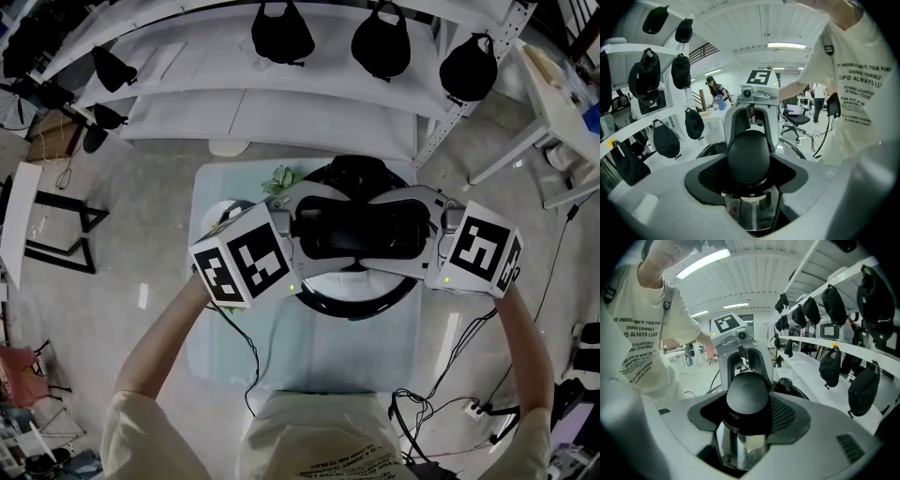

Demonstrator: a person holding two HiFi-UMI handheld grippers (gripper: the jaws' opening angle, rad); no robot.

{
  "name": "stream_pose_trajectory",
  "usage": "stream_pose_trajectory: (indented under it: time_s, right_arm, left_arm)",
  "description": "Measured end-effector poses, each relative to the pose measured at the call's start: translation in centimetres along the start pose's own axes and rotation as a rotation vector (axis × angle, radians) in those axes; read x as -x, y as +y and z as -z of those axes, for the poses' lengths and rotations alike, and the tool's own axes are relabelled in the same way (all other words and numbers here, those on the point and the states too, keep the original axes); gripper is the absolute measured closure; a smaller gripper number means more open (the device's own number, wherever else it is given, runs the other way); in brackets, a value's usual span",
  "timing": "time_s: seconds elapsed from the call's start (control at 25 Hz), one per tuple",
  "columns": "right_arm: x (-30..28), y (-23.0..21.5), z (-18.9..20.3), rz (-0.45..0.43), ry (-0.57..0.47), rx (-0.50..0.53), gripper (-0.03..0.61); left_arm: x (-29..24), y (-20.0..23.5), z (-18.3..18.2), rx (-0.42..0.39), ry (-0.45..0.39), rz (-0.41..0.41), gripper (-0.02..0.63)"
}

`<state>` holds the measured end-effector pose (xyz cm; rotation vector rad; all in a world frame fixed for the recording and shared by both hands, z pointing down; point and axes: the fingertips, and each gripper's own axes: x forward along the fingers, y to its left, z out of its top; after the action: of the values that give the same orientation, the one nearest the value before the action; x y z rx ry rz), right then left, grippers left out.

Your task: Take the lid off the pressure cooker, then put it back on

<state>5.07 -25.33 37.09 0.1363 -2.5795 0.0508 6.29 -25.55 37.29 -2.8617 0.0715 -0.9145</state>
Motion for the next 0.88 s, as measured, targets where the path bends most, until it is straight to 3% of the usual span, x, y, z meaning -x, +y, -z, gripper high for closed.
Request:
stream_pose_trajectory:
  time_s: [0.56,0.68,0.88]
  right_arm:
    - [0.1,0.1,-0.6,-0.007,0.010,0.047,0.305]
    - [-0.1,0.2,-1.0,-0.040,-0.031,0.023,0.305]
    - [-0.2,0.2,-2.0,-0.041,-0.045,0.043,0.305]
  left_arm:
    - [0.6,-0.1,-0.2,-0.014,0.048,-0.023,0.324]
    - [1.0,-0.1,-0.3,0.016,0.038,-0.005,0.324]
    - [1.8,0.2,-0.5,0.001,0.052,-0.022,0.325]
